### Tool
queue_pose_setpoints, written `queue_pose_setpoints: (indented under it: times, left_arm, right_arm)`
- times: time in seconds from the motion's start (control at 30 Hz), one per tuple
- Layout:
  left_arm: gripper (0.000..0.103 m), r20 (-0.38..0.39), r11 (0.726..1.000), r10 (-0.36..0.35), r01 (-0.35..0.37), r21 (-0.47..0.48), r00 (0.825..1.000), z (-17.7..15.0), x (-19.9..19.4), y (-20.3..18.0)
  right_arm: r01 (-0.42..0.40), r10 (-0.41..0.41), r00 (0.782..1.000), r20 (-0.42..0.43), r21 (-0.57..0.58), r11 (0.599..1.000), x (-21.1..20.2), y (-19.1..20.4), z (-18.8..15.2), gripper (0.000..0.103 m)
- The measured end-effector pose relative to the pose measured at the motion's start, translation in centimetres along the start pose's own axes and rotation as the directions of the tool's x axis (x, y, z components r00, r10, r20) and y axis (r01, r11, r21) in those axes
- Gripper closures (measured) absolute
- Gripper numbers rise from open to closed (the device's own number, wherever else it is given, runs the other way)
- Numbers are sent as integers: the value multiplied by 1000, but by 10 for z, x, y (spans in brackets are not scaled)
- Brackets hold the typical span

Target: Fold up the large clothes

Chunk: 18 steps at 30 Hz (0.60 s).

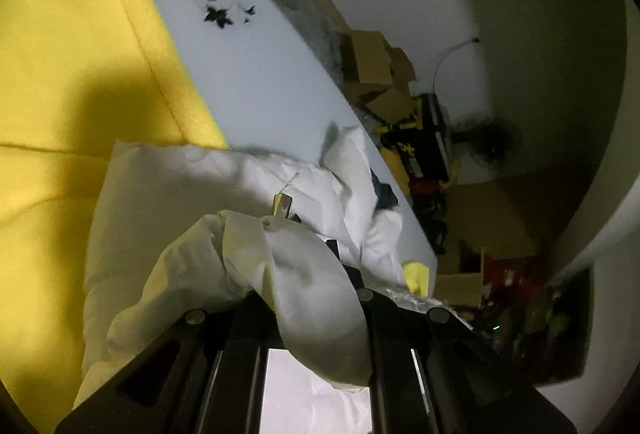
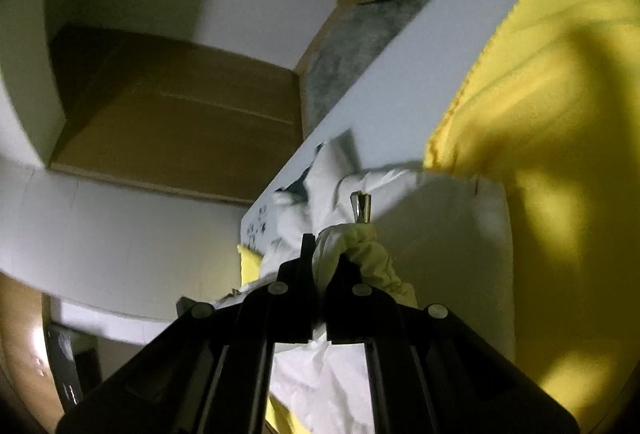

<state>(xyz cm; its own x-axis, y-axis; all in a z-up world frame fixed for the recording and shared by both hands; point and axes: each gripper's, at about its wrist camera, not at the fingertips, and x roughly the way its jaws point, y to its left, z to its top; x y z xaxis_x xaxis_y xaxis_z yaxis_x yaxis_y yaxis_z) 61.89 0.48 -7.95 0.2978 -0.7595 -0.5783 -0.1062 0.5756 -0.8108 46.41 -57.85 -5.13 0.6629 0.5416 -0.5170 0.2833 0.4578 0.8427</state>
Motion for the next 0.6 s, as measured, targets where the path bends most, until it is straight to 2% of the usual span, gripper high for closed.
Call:
queue_pose_setpoints:
  times: [0.1, 0.2, 0.27, 0.3, 0.33, 0.37, 0.4, 0.5, 0.57, 0.6]
  left_arm:
    - [96, -14, 1000, -1, 1, -22, 1000, 12, 19, 11]
    - [94, -32, 1000, 15, -15, 3, 999, 15, 27, 12]
    - [83, -42, 1000, -9, 9, 12, 999, 16, 27, 10]
    - [66, -45, 999, -30, 31, 23, 999, 17, 25, 8]
    - [35, -41, 998, -61, 63, 29, 997, 17, 22, 5]
    - [14, -32, 996, -86, 87, 31, 996, 19, 19, 3]
    - [0, -4, 993, -115, 115, 38, 993, 19, 11, -2]
    - [0, 109, 991, -86, 74, 108, 990, 22, -20, -20]
    - [0, 206, 987, -44, 11, 160, 978, 16, -43, -32]
    - [0, 284, 979, -15, -43, 197, 959, 6, -59, -42]
  right_arm:
    - [14, -14, 1000, 4, 45, 999, 17, -20, 13, 99]
    - [55, -58, 998, 31, 85, 995, 28, -35, 14, 91]
    - [57, -62, 997, 55, 85, 995, 30, -40, 12, 59]
    - [48, -54, 996, 71, 83, 995, 28, -41, 10, 32]
    - [33, -39, 995, 89, 73, 997, 26, -40, 9, 27]
    - [35, -41, 993, 107, 60, 998, 21, -37, 7, 27]
    - [42, -48, 991, 126, 47, 998, 16, -33, 6, 26]
    - [46, -48, 980, 193, 15, 999, -1, -18, 1, 25]
    - [44, -36, 968, 246, -26, 999, -17, 0, -9, 25]
    - [50, -36, 962, 270, -45, 998, -22, 8, -14, 25]
